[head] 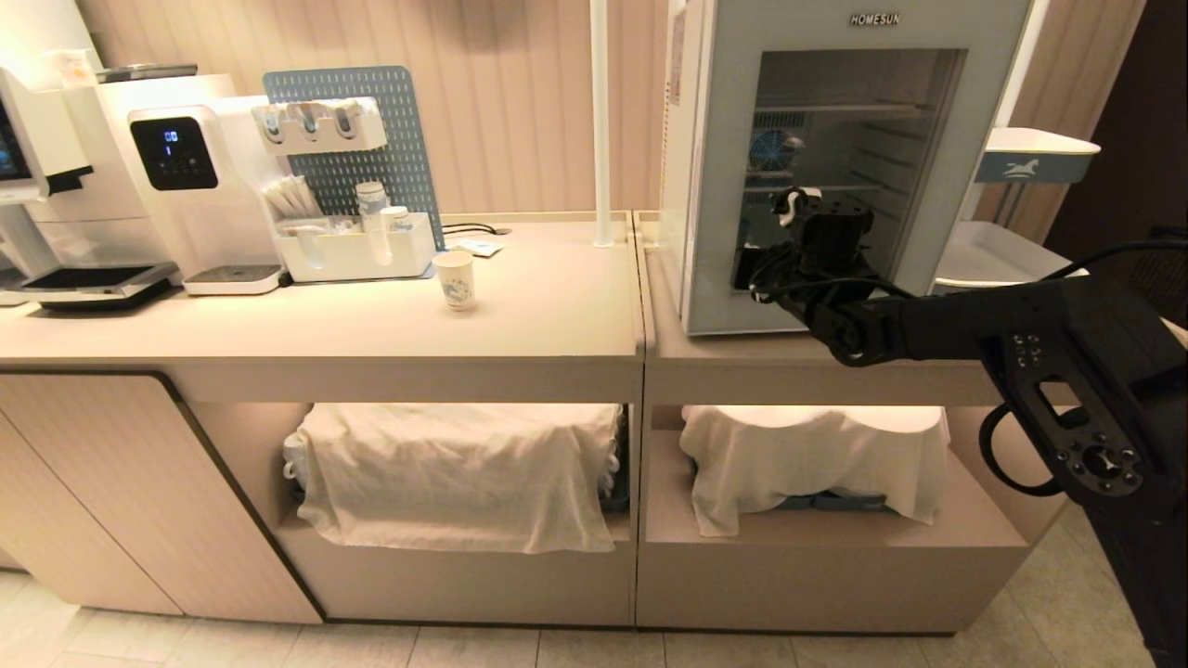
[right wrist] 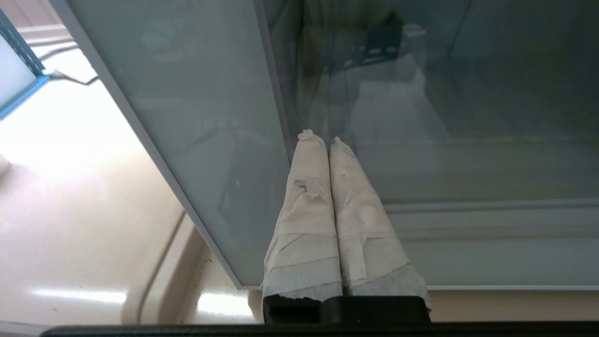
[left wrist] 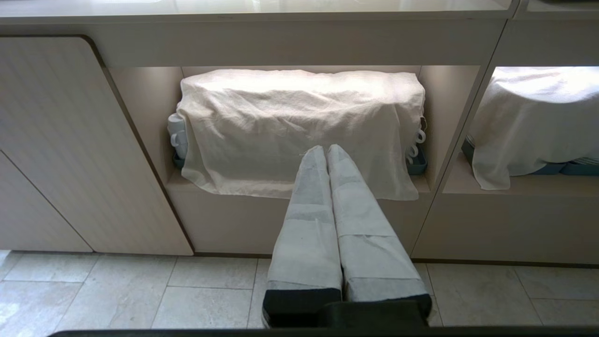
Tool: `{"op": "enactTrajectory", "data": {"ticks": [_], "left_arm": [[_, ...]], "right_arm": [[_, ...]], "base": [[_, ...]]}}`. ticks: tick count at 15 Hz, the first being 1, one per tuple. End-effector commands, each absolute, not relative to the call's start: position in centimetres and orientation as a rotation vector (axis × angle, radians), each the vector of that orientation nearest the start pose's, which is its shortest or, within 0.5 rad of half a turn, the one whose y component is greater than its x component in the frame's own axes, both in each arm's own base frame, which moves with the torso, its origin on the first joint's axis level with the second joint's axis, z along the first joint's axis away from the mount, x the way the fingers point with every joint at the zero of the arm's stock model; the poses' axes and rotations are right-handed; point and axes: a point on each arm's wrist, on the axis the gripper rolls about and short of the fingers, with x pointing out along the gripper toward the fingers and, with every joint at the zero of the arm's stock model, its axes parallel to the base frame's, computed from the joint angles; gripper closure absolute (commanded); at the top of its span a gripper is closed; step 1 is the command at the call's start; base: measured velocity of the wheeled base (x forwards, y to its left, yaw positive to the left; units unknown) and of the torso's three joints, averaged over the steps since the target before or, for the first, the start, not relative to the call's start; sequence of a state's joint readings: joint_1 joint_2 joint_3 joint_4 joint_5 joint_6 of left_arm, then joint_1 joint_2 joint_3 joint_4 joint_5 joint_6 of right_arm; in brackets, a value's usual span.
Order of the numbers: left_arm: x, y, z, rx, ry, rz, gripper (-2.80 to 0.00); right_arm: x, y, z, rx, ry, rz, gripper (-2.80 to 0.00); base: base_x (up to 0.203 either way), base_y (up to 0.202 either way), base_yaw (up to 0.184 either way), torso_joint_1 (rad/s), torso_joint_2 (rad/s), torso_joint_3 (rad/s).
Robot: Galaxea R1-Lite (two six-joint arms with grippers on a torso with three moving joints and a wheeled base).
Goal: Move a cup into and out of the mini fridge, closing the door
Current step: Close the freezer door, then open the freezer door
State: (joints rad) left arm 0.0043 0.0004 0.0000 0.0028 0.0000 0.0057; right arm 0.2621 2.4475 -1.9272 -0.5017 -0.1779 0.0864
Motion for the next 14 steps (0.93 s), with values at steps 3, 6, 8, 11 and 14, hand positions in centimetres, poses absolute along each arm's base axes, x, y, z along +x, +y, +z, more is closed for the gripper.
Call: {"op": "enactTrajectory", "data": {"ticks": [3, 6, 8, 11, 14], "left_arm": [[-2.3, 0.0, 7.5, 0.006, 0.003, 0.005, 0.00], [-2.3, 0.0, 7.5, 0.006, 0.005, 0.005, 0.00], [-2.3, 0.0, 7.5, 0.006, 0.005, 0.005, 0.00], [-2.3, 0.0, 7.5, 0.006, 0.004, 0.005, 0.00], [-2.3, 0.0, 7.5, 0.006, 0.005, 0.005, 0.00]], "right_arm": [[46.6, 11.8, 21.7, 0.079, 0.027, 0.076, 0.00], [41.4, 9.9, 25.4, 0.065, 0.108, 0.071, 0.00], [37.1, 8.3, 28.0, 0.056, 0.150, 0.070, 0.00], [29.3, 5.5, 30.5, 0.037, 0.258, 0.037, 0.00], [20.8, 2.8, 30.6, 0.031, 0.316, -0.016, 0.00]], "base": [[0.000, 0.000, 0.000, 0.000, 0.00, 0.000], [0.000, 0.000, 0.000, 0.000, 0.00, 0.000], [0.000, 0.000, 0.000, 0.000, 0.00, 0.000], [0.000, 0.000, 0.000, 0.000, 0.00, 0.000], [0.000, 0.000, 0.000, 0.000, 0.00, 0.000]]}}
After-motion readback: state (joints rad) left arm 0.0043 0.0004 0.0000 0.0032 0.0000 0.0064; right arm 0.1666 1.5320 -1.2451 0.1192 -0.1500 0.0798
